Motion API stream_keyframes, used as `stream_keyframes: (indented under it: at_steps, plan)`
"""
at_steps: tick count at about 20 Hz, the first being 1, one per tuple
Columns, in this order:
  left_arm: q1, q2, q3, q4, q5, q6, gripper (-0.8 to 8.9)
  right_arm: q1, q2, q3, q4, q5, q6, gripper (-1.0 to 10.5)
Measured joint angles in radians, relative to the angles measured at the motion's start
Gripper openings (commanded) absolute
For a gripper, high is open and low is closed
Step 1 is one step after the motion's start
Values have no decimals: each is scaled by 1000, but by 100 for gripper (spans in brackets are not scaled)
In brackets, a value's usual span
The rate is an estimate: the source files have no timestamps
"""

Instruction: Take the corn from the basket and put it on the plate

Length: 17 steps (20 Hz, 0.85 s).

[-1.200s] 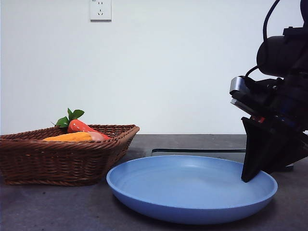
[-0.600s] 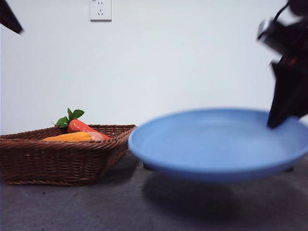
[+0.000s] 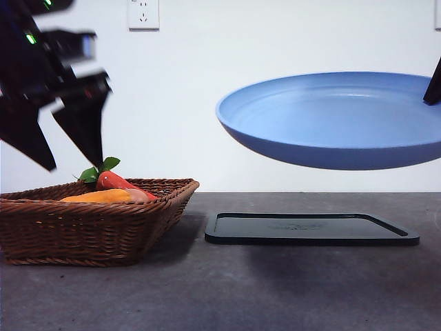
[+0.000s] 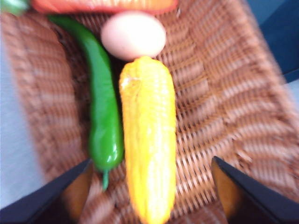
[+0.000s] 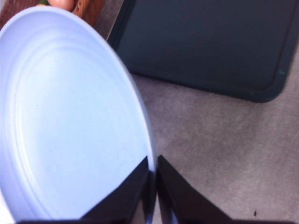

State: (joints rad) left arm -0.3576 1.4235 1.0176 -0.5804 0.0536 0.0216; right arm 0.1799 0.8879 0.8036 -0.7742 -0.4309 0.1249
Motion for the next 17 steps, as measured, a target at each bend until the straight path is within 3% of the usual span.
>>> stream_keyframes:
  at_steps: [13,17]
  plan:
    - [-32,184,13,109,-5,14,400,-3,0,0,1,-3,0,1]
    - [-45,219,12,92,-4,14,319,-3,0,0,3,-3,0,1]
